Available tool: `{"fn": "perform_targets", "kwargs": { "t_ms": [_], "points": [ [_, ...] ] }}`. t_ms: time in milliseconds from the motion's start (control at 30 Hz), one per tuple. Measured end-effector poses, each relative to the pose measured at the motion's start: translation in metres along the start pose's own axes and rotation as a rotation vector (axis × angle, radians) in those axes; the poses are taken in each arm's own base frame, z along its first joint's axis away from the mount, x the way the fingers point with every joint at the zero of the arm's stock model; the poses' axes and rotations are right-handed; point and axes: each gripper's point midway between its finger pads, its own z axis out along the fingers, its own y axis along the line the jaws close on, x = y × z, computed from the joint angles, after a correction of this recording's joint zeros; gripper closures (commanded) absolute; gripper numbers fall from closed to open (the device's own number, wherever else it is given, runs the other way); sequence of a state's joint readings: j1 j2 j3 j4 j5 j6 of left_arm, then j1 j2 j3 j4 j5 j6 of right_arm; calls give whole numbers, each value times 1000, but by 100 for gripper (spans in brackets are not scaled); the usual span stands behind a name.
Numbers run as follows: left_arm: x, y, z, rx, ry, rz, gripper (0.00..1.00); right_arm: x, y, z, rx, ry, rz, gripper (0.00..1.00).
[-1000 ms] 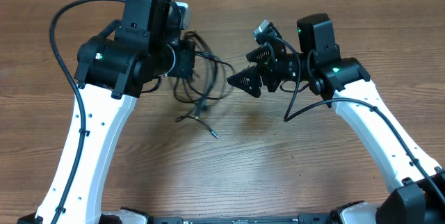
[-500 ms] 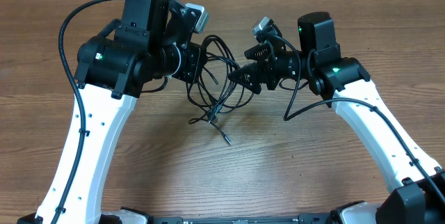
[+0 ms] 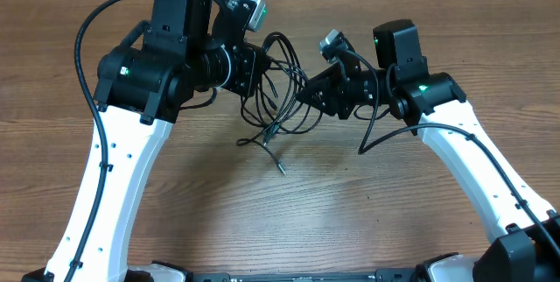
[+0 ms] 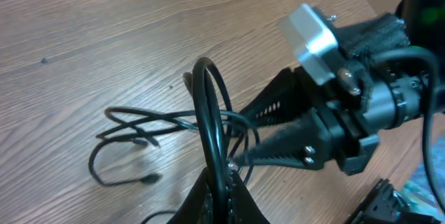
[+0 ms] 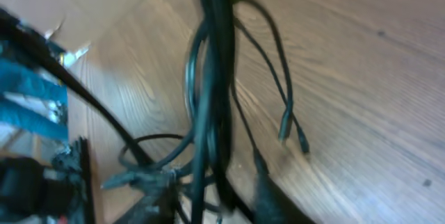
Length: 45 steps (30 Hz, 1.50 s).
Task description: Untangle cables
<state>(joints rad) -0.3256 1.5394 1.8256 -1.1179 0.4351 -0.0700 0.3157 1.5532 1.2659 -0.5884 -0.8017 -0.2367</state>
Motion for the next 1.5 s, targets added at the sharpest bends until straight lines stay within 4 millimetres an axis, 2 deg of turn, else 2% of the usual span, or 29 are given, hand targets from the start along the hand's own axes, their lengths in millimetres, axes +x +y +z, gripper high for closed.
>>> {"fn": "perform_targets", "kwargs": {
  "t_ms": [100,300,500,667,933,1100,1267,1500],
  "points": [
    [0,-1,0,8,0,-8,96,5,1,0,-1,18,20,96],
    [-3,5,0,-28,-14,-85,96,23,6,-1,-16,84,93,96],
    [-4,39,-5,-223,-61,-337,96,49,11,-4,-20,178,190,96],
    [3,68,-14,-394,-113,-573,96,63,12,-7,-1,235,241,96],
    [13,87,-24,-524,-153,-724,96,64,10,-8,11,241,241,96],
    [28,99,-33,-622,-148,-789,96,68,12,-9,9,255,256,96],
    [53,112,-48,-759,-169,-984,96,75,14,-11,9,281,281,96],
    [68,118,-59,-847,-237,-1183,96,76,14,-11,14,288,285,96]
  ]
}}
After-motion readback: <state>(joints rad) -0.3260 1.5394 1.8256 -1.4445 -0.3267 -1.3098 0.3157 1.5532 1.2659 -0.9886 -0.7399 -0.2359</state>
